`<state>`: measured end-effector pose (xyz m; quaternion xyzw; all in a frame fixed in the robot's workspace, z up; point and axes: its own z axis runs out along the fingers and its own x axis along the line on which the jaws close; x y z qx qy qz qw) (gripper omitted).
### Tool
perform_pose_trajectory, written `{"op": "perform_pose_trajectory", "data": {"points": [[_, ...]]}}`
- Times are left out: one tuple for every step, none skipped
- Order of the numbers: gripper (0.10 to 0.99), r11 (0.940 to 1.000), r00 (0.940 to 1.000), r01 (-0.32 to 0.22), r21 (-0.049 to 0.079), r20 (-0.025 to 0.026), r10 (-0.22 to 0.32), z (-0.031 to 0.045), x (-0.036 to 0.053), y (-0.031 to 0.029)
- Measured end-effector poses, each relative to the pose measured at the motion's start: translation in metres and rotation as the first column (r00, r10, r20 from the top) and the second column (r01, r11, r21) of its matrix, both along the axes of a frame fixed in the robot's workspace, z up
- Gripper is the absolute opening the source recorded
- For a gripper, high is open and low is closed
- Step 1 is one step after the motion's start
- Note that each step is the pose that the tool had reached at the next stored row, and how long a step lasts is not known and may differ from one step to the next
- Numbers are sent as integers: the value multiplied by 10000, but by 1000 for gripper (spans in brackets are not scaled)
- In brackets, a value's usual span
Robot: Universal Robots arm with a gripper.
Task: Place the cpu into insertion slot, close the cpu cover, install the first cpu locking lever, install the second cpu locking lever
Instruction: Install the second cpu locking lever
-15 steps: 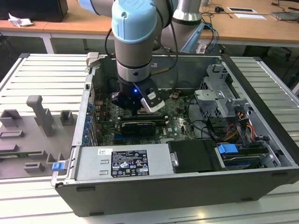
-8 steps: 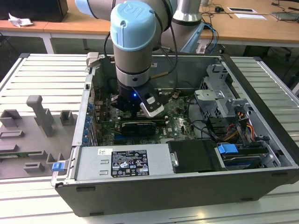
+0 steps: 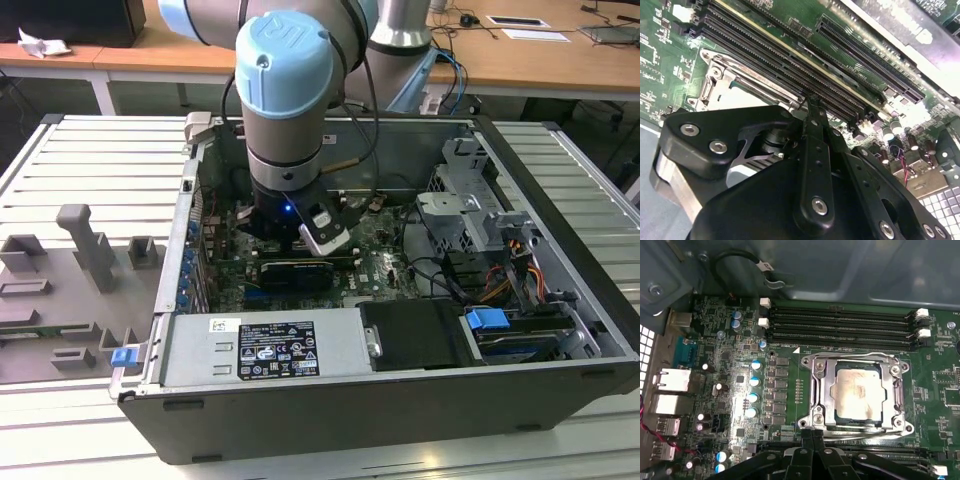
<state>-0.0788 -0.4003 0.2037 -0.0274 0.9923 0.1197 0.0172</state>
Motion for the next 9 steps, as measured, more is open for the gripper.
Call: {"op": "perform_pose_trajectory", "data": {"points": [[106,10000,10000,-2,39,5,2,-5,-3,-1],[106,10000,10000,-3,84,10,3,-10,-7,-1],[106,9999,10000,-6,129,14,5,-13,-10,-1],[106,9998,10000,-7,222,24,7,-21,-16,-1],[106,9996,10000,-9,277,33,9,-33,-19,-2],[106,9995,10000,-14,307,40,13,-43,-21,-2],[106,9995,10000,-17,331,46,15,-51,-25,-2],[106,9994,10000,-19,354,49,17,-56,-29,-3],[106,9993,10000,-22,377,52,20,-61,-32,-3]]}}
